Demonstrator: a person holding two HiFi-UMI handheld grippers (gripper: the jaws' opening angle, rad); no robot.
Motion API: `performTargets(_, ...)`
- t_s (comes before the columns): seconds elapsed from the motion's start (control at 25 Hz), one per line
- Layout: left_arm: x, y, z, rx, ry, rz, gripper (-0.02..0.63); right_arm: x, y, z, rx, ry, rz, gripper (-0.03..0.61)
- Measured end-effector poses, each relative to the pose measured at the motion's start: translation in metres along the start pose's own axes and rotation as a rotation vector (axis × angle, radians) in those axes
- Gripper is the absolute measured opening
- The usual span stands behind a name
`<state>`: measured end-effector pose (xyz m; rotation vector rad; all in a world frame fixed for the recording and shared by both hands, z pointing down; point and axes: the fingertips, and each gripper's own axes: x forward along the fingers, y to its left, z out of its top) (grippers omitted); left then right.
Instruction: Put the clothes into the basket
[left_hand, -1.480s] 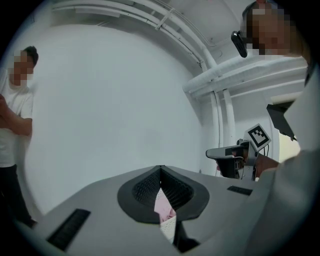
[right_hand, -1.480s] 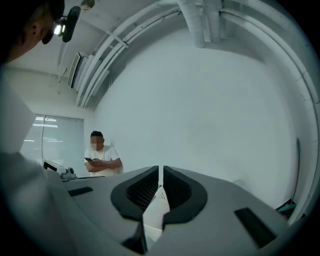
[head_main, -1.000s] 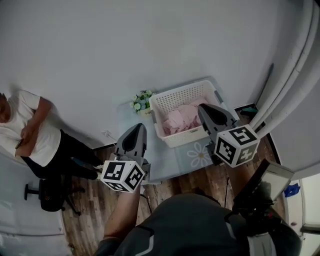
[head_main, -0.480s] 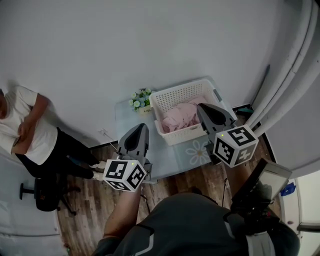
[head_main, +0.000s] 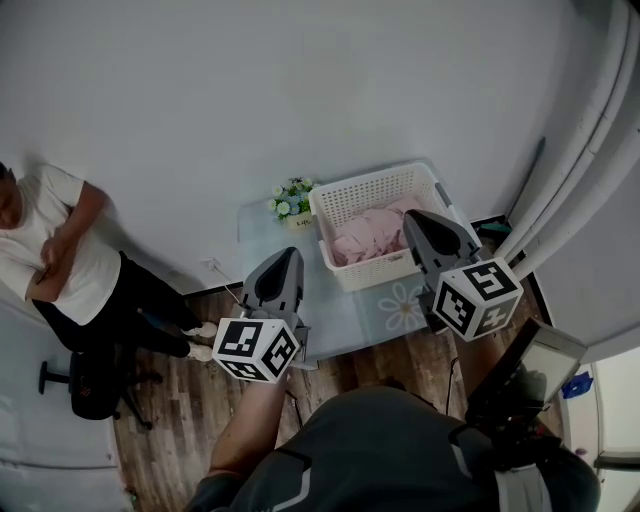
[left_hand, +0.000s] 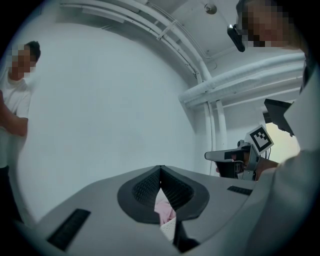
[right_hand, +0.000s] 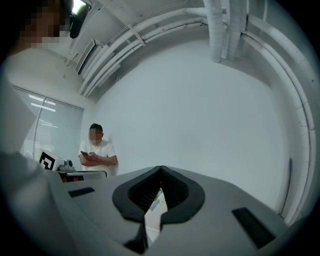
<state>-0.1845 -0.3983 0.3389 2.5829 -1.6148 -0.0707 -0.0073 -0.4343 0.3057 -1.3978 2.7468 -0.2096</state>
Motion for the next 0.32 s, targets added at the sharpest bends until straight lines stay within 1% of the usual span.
performTargets(0.32,-0.0090,0.0033,0.0030,0.000,-0.009,0.006,0.009,-0.0002,0.0045,-0.0043,-0.006,0.007,-0.020,0.014)
